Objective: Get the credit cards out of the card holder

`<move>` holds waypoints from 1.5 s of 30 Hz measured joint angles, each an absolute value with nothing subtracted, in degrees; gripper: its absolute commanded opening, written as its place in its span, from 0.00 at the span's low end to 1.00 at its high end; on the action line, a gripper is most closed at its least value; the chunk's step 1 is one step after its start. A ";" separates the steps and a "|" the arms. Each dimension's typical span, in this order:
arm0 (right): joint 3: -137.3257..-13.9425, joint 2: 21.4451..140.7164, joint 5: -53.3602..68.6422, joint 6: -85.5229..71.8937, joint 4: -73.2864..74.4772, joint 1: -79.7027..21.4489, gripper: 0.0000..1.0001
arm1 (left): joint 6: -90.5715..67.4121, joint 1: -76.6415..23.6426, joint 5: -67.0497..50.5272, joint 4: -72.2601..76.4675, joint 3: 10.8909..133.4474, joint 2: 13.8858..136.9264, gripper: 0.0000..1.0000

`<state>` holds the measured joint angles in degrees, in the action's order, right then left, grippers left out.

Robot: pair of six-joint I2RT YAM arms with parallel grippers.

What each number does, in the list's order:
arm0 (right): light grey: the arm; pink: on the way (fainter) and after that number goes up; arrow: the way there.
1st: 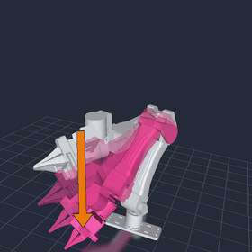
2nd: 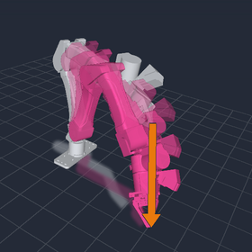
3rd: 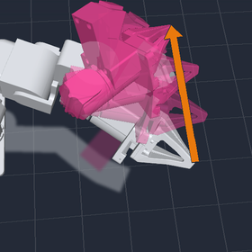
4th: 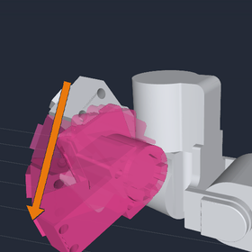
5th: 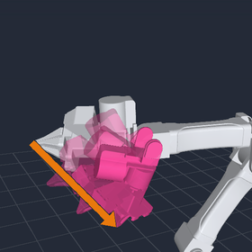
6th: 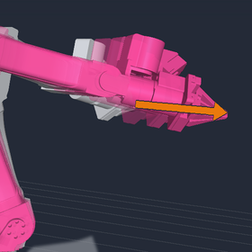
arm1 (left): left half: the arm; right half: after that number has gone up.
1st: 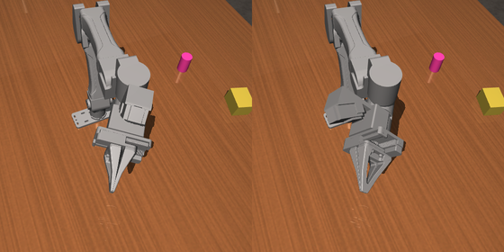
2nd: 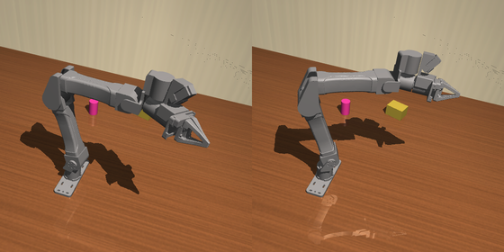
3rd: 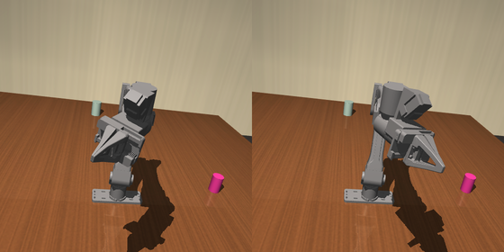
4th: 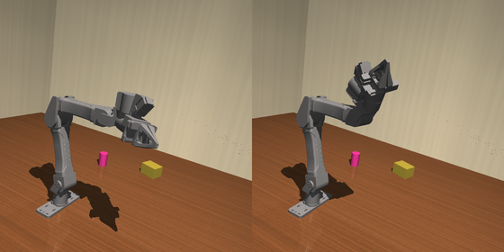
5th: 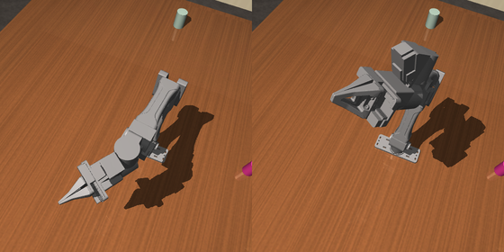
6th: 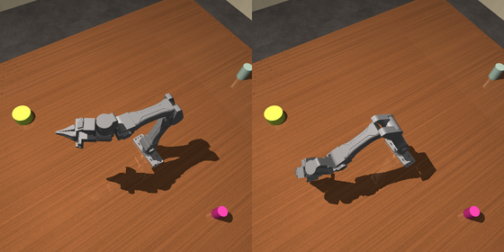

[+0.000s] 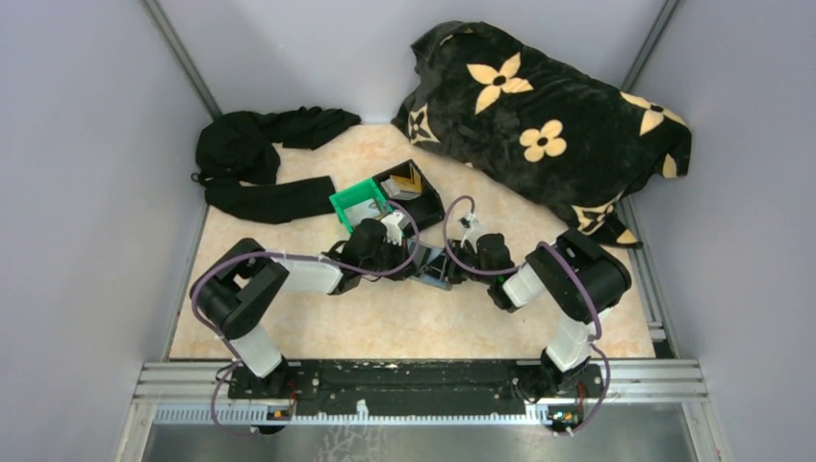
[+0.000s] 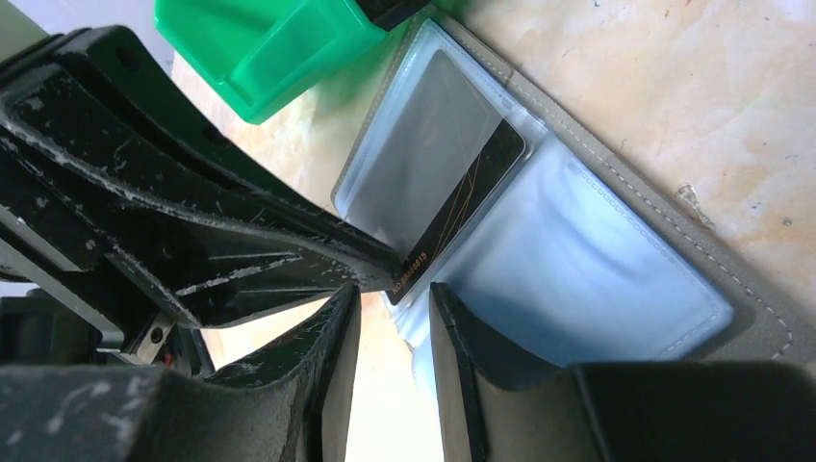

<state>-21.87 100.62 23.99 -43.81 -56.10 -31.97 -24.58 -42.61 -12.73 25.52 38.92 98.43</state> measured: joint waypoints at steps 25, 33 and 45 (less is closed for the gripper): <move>-18.13 81.73 21.19 -31.99 -30.81 -21.47 0.17 | -24.29 -43.00 -12.12 12.05 42.24 91.88 0.07; -18.13 81.71 22.24 -31.48 -30.59 -21.47 0.17 | -29.58 -43.03 -17.96 19.53 39.13 92.14 0.07; -18.11 81.58 23.75 -31.51 -30.41 -21.47 0.34 | -32.80 -42.98 -22.35 26.92 39.48 101.86 0.06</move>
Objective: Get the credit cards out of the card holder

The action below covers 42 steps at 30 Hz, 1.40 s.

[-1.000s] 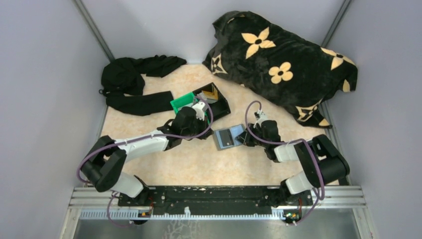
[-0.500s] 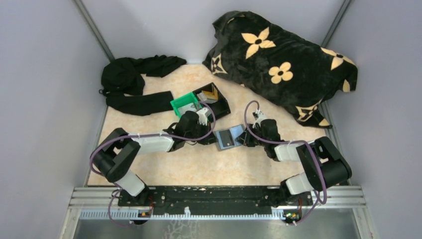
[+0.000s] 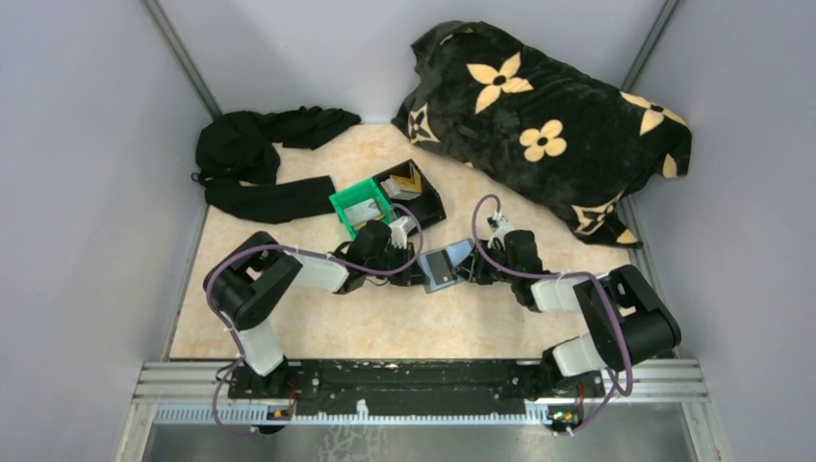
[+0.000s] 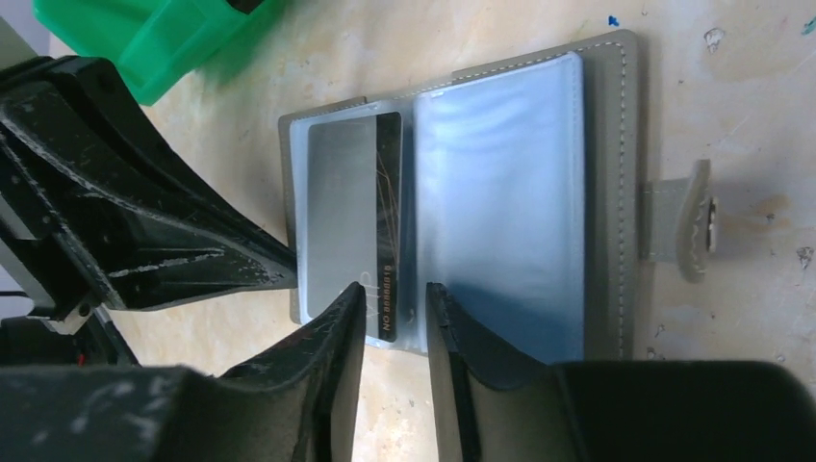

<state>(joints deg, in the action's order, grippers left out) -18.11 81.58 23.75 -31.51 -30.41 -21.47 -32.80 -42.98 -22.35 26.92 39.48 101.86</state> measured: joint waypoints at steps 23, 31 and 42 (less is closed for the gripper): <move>-17.21 88.79 31.57 -36.91 -44.12 -20.99 0.05 | -33.21 -41.95 -25.10 29.41 39.55 103.50 0.06; -17.21 88.79 32.88 -38.15 -46.65 -20.91 0.00 | -33.21 -41.87 -25.45 29.36 39.68 103.72 0.06; -17.12 87.02 33.08 -37.76 -44.29 -18.81 0.00 | -33.19 -41.85 -25.54 29.39 39.70 103.74 0.06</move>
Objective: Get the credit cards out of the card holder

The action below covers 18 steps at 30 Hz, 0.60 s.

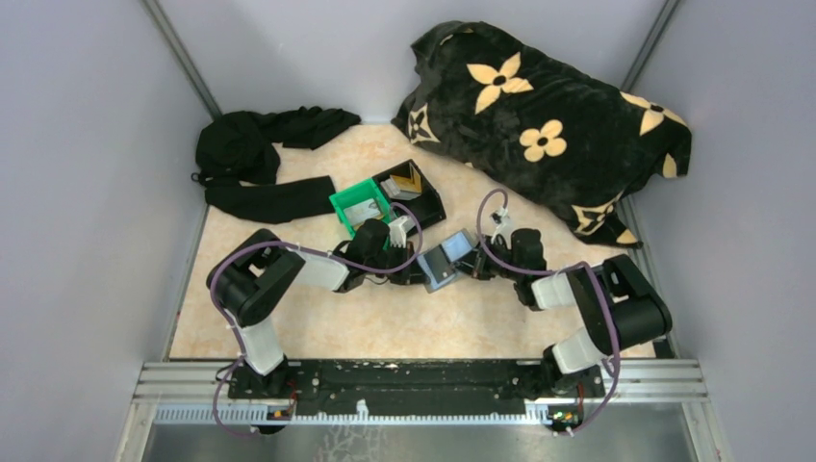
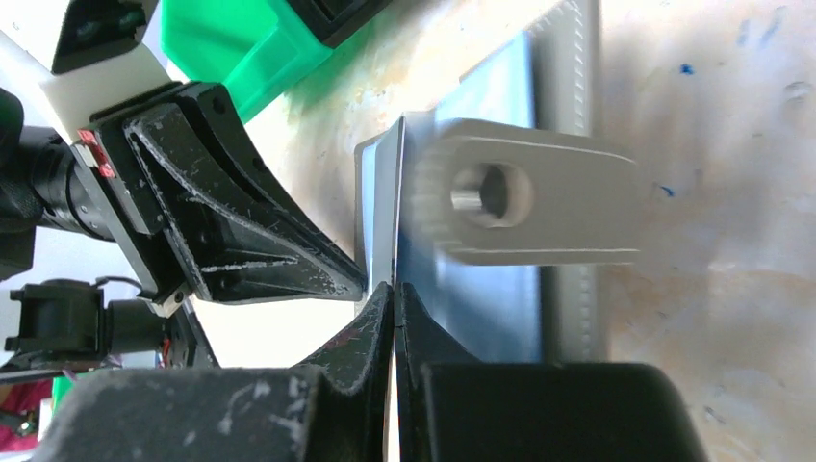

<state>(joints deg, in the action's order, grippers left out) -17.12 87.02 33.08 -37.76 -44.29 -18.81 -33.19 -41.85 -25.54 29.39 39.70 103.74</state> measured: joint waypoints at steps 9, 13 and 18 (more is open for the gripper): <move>-17.15 79.26 30.35 -34.04 -34.70 -15.59 0.00 | -33.17 -41.60 -25.54 29.41 39.70 103.74 0.06; -17.15 75.50 27.46 -32.95 -30.96 -14.92 0.00 | -32.77 -41.58 -25.65 29.41 39.70 103.72 0.22; -19.03 65.95 21.80 -29.17 -22.70 -14.39 0.00 | -29.93 -41.85 -26.22 27.14 40.71 102.37 0.59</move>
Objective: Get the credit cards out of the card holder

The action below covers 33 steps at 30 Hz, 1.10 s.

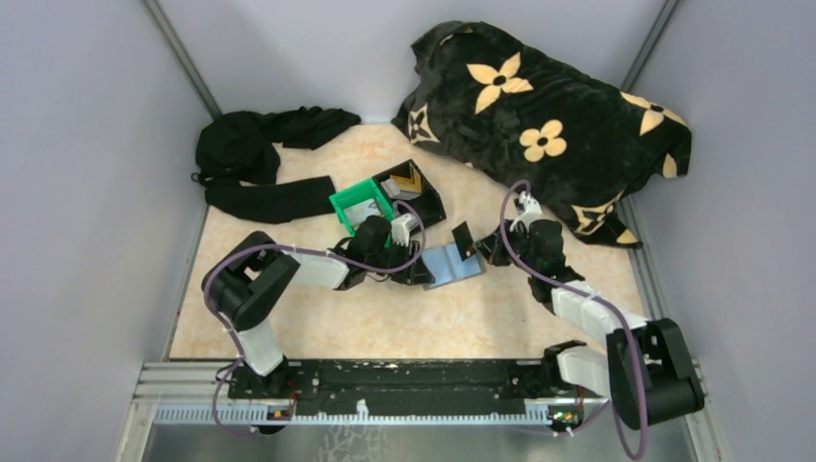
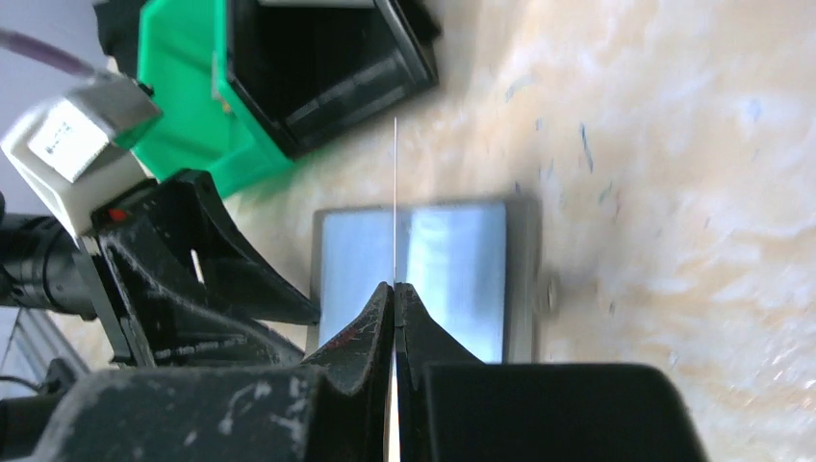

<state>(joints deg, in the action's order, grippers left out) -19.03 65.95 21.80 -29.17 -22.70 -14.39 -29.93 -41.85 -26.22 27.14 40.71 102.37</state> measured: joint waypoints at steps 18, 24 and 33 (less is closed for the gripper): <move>-26.20 53.78 36.12 -25.08 -9.34 -13.21 0.00 | -21.76 -35.18 -26.46 12.01 48.97 82.48 0.69; -26.37 51.59 44.84 -29.82 -11.88 -13.21 0.00 | -20.71 -35.22 -31.09 12.47 49.06 83.05 0.67; -25.36 50.22 50.50 -35.62 -17.37 -13.19 0.00 | -21.15 -35.27 -35.68 17.80 49.04 83.48 0.62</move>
<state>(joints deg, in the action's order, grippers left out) -25.36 50.22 50.50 -35.62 -17.37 -13.19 -21.15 -35.27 -35.68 17.80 49.04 83.48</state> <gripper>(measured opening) 0.007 0.647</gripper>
